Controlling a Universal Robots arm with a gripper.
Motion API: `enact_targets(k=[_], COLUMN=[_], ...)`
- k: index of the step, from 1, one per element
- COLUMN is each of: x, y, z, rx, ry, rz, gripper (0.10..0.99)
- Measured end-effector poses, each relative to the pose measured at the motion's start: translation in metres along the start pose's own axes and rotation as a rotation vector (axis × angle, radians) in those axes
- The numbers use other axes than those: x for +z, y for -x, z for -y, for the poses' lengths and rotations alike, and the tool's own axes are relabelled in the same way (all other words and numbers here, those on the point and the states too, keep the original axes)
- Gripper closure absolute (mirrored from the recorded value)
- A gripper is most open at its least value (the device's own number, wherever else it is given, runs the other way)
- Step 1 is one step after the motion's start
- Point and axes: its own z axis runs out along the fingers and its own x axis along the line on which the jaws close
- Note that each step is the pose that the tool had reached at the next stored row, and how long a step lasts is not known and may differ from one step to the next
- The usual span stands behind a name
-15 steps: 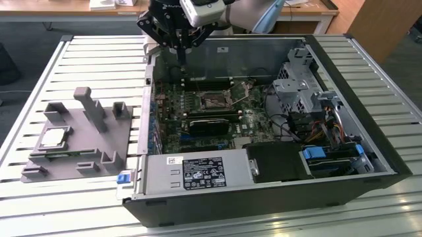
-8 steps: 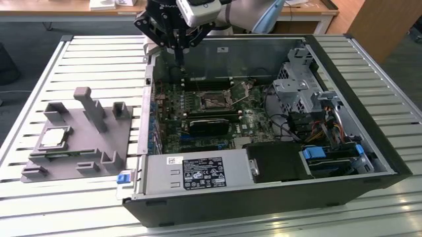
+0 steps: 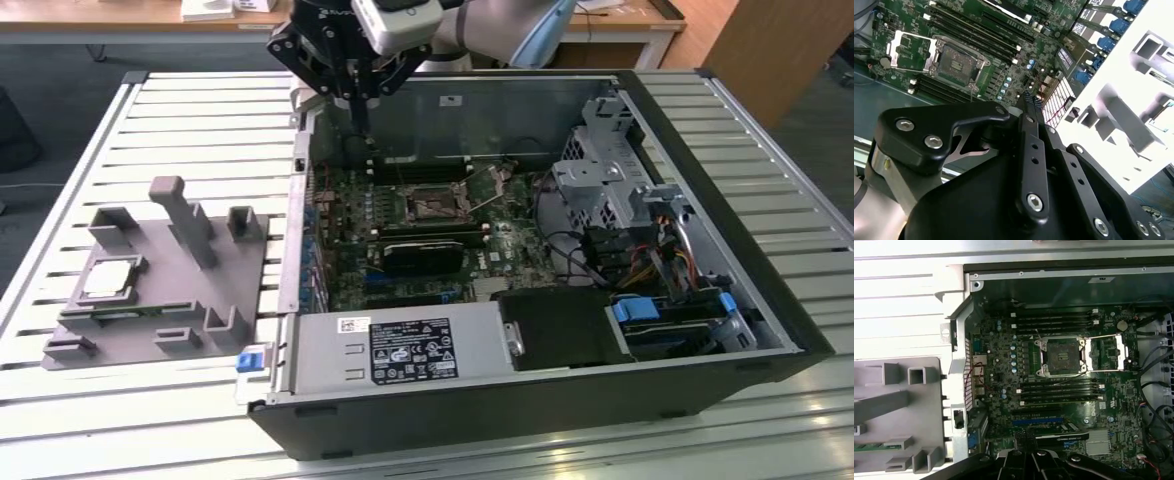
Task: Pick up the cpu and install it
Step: 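Reach for the cpu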
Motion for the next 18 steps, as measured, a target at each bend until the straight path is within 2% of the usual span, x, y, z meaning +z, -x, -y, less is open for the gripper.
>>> enact_targets(k=[18], x=[-0.0002], y=[-0.0110], z=[0.0008], rx=[0.000], ry=[0.000], rz=[0.0000], gripper=[0.980])
